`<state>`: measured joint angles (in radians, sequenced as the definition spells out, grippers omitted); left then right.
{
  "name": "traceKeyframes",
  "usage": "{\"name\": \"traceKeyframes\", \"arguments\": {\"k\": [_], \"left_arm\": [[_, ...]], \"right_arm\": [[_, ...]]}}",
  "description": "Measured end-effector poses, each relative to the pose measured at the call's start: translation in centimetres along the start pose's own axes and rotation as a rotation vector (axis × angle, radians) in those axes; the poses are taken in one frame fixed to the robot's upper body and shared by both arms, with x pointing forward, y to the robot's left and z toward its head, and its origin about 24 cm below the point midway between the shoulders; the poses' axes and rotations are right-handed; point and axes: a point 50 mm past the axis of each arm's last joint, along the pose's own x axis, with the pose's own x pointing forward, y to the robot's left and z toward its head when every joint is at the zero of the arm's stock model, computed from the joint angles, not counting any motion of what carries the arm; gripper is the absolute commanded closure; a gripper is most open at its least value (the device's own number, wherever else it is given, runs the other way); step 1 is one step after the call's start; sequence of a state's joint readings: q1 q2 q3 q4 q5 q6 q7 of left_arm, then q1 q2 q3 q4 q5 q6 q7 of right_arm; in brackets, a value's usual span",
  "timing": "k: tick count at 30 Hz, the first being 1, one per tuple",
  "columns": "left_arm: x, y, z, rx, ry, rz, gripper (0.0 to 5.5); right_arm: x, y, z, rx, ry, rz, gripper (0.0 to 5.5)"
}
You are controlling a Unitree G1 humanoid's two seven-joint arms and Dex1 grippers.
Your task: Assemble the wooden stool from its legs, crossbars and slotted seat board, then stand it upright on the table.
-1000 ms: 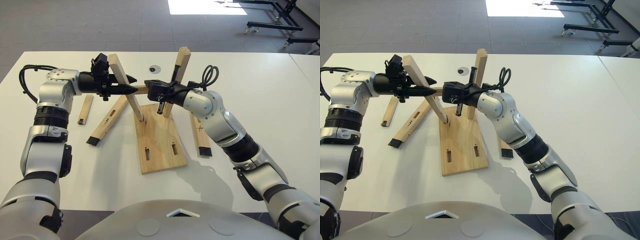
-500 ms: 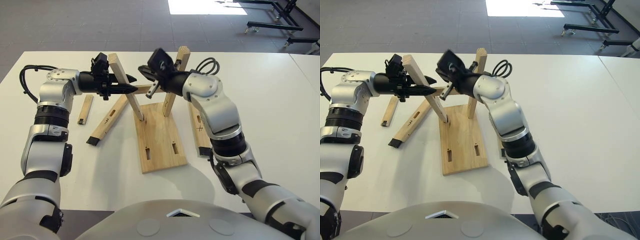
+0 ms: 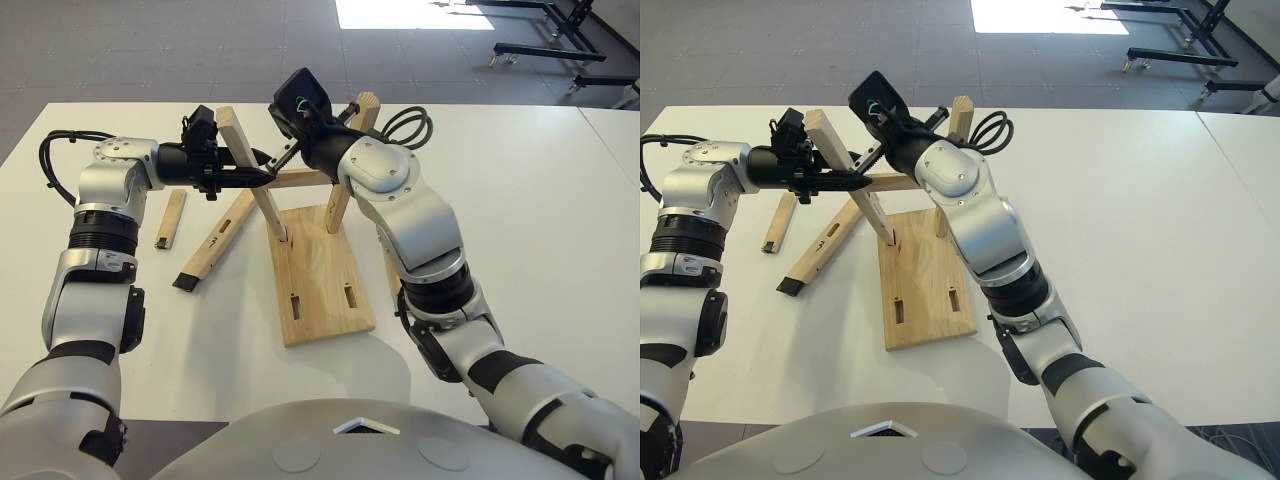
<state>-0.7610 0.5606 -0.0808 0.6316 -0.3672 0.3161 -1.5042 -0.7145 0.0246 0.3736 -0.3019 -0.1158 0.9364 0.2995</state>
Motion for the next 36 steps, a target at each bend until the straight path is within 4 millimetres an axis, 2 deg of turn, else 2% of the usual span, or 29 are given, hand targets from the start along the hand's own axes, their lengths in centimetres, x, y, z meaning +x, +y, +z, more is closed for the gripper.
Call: {"name": "traceKeyframes", "arguments": {"k": [5,12,17,19,24,26,30,33,35,36], "left_arm": [[0.0,0.0,0.0,0.002,0.000,0.000,3.48],[0.0,0.0,0.0,0.007,0.000,0.001,3.48],[0.0,0.0,0.0,0.007,0.000,0.001,3.48],[0.0,0.0,0.0,0.007,0.000,0.001,3.48],[0.0,0.0,0.0,0.008,0.000,0.002,3.48],[0.0,-0.1,0.0,0.010,0.000,0.003,3.48],[0.0,-0.1,0.0,0.015,0.001,0.005,3.48],[0.0,-0.2,0.0,0.015,0.002,0.006,3.48],[0.0,-0.2,0.0,0.016,0.003,0.006,3.48],[0.1,-0.2,0.1,0.016,0.003,0.006,3.48]], "right_arm": [[0.2,0.3,0.6,-0.025,-0.015,-0.031,5.48],[0.0,-1.3,-0.1,-0.105,0.000,-0.098,5.48],[0.3,-0.6,-0.6,-0.120,0.009,-0.069,5.48],[0.1,-0.2,-1.6,-0.130,0.032,-0.055,5.48],[-1.4,0.2,-6.7,-0.196,0.167,-0.047,5.48],[-1.7,0.0,-7.2,-0.240,0.162,-0.053,5.48],[-1.6,0.2,-7.3,-0.253,0.151,-0.052,5.48],[-1.3,0.2,-7.0,-0.185,0.153,-0.050,5.48],[-1.0,0.1,-6.3,-0.138,0.141,-0.037,5.48],[-0.7,-0.2,-5.3,-0.124,0.118,-0.047,5.48]]}}
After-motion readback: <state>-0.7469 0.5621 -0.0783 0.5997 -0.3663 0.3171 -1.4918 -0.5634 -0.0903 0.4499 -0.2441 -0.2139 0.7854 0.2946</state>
